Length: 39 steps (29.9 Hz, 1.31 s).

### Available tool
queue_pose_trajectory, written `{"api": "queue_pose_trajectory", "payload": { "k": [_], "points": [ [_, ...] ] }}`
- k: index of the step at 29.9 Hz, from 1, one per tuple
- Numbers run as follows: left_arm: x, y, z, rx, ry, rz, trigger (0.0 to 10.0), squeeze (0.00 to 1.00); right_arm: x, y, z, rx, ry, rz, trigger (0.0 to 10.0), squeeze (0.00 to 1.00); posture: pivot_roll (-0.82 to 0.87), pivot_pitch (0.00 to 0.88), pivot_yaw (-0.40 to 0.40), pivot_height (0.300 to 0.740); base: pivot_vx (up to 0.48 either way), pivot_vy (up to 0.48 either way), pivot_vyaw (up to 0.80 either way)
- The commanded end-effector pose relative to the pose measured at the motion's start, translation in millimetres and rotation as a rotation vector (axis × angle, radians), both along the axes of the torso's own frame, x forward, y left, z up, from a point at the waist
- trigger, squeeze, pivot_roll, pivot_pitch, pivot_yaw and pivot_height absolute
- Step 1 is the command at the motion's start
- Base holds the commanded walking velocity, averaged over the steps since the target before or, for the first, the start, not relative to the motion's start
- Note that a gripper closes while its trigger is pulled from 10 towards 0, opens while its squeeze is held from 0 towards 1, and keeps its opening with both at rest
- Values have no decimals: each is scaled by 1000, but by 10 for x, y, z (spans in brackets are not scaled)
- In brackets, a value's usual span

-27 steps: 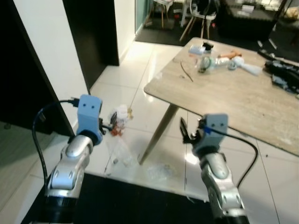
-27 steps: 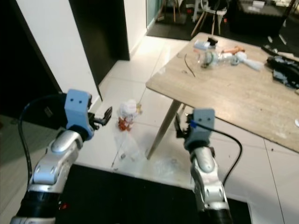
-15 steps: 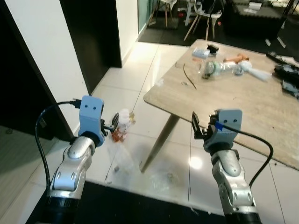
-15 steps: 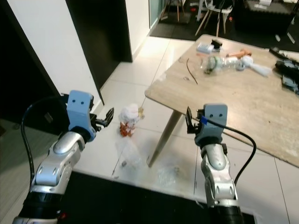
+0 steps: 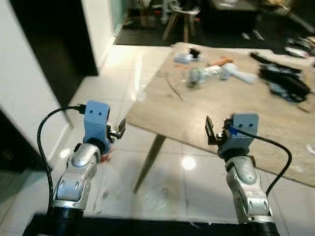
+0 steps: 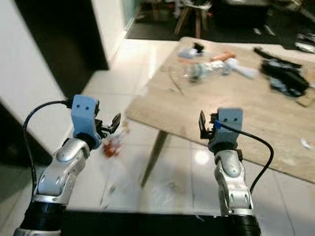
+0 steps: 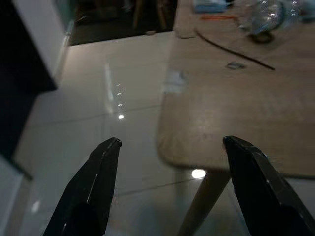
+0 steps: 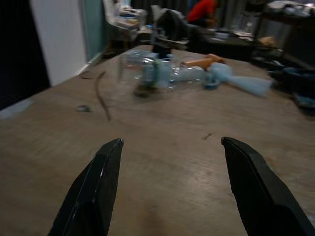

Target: Picking trash to rubbish bin

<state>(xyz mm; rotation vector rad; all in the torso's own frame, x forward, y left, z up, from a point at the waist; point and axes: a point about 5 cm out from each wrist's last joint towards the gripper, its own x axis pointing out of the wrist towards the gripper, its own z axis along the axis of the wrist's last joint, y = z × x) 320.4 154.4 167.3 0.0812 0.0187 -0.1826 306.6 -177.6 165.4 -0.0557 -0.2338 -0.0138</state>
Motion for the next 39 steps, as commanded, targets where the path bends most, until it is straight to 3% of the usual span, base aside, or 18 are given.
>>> {"api": "queue_pose_trajectory", "payload": {
  "k": [1,39],
  "points": [
    [-17,56,-40,5,15,19,10000,133,-1,57,-19,0,5,17,10000,0,-24,133,32,740,368,0,0],
    [15,74,0,8,4,21,10000,122,31,61,16,5,-5,17,10000,0,-18,138,38,740,369,0,-60]
  ]
}}
